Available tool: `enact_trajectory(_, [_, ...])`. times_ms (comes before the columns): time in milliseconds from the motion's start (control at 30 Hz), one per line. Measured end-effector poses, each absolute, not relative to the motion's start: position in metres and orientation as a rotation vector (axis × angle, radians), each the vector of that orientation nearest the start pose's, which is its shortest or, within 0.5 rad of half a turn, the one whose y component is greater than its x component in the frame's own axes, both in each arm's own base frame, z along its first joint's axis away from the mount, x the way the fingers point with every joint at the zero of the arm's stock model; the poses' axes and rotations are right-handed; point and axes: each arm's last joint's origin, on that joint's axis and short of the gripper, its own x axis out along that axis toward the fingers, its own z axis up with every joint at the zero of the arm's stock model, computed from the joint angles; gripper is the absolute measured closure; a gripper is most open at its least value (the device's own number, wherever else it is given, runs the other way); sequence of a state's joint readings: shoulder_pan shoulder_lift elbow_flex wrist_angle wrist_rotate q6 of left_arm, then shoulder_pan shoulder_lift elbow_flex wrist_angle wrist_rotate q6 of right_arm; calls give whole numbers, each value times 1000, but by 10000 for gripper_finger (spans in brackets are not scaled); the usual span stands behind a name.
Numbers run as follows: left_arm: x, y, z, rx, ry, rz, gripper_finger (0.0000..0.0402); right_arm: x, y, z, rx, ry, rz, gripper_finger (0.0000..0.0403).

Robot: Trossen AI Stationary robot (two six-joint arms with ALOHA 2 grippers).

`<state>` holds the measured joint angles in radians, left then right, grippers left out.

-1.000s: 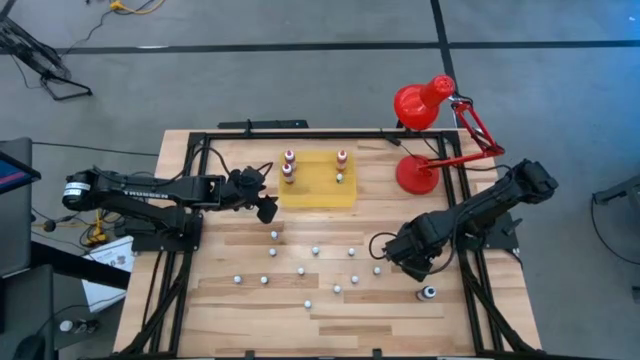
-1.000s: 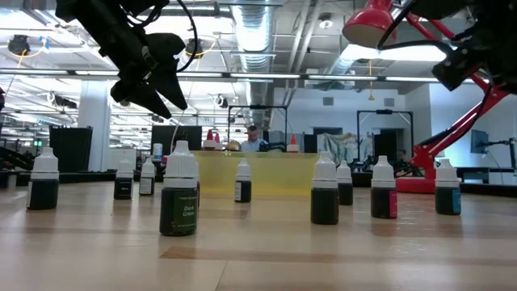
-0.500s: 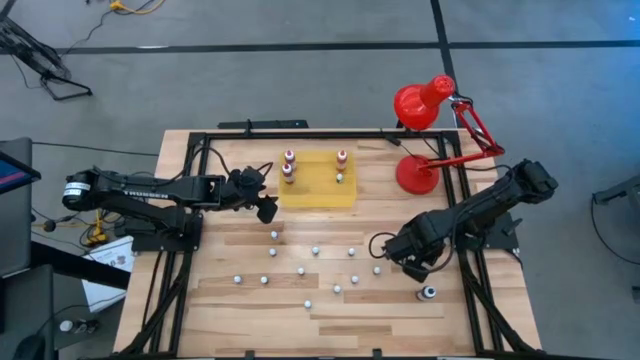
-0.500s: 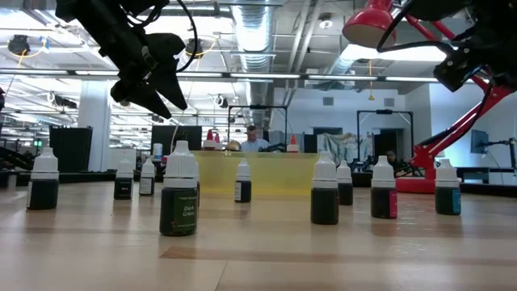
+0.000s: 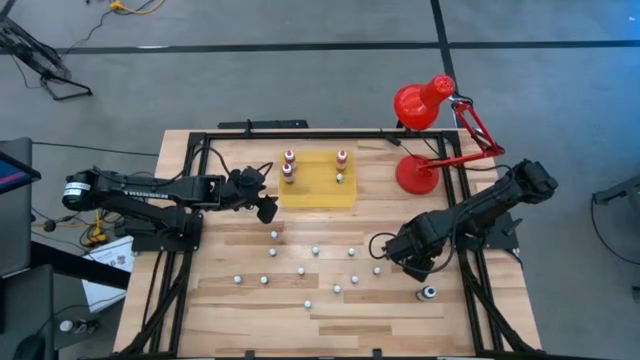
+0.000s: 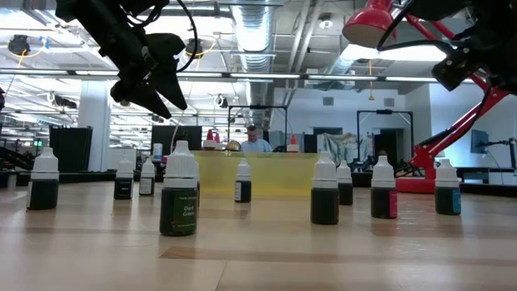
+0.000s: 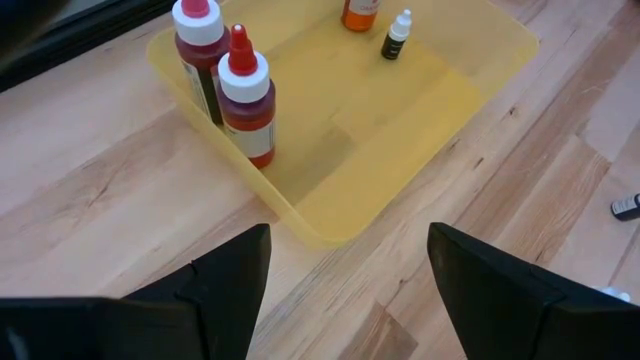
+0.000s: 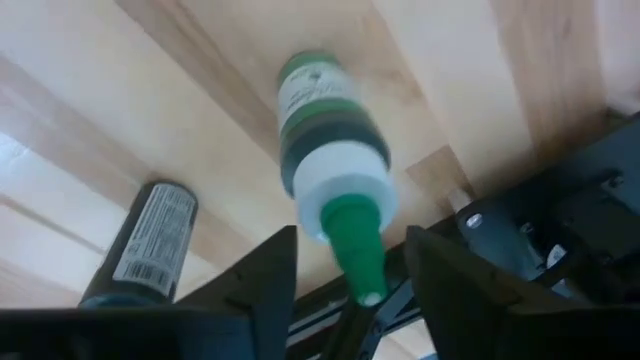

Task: Pick & Place food coloring
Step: Put the large green food coloring in the bin

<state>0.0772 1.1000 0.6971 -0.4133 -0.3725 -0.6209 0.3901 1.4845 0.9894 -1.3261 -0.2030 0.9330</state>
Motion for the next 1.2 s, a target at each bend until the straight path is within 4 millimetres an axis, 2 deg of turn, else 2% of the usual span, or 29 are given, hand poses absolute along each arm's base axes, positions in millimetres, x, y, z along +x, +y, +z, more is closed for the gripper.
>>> enact_trajectory(100, [213,27,229,-455,651,658,139,200,88,210,434,1832,-451,199])
enact_trajectory(233, [213,27,229,-456,651,659,139,202,88,209,409,1811,-416,199])
enact_trajectory(433, [213,27,229,-456,650,658,139,206,89,208,403,1767,-369,230])
enact_trajectory(667, [213,27,229,-456,651,658,139,206,90,209,407,1766,-364,296])
enact_trajectory(867, [213,27,229,-456,650,659,139,209,87,211,426,1759,-378,296])
enact_trajectory(1033, [213,27,229,-457,650,659,139,229,80,238,478,1654,-325,296])
enact_trajectory(1200, [213,27,229,-457,650,658,139,256,63,274,408,1416,-294,296])
